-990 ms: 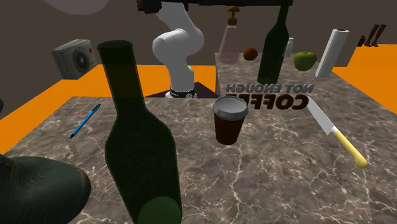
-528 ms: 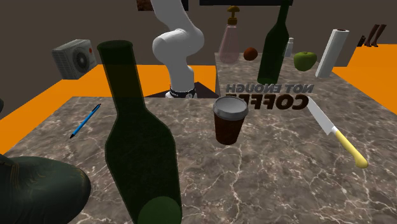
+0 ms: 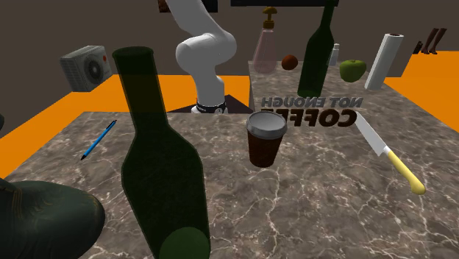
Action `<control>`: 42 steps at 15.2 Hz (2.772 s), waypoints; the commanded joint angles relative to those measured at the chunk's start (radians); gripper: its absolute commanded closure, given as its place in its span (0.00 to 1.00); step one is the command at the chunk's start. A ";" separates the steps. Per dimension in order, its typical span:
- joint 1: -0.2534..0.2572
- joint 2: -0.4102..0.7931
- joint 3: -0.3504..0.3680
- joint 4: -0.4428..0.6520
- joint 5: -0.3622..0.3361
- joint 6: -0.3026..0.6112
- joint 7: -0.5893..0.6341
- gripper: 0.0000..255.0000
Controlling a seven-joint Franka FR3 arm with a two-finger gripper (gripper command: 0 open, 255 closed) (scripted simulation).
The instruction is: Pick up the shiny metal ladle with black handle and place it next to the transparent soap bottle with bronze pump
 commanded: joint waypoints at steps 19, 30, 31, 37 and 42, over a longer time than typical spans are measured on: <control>0.009 -0.265 0.485 -0.264 0.284 0.006 0.493 1.00; 0.037 -0.235 0.748 -0.222 0.473 0.055 0.751 1.00; 0.038 -0.226 0.772 -0.212 0.488 0.061 0.774 1.00; 0.033 -0.153 0.925 -0.128 0.563 0.105 0.915 1.00; 0.009 -0.065 1.063 -0.029 0.599 0.145 1.034 1.00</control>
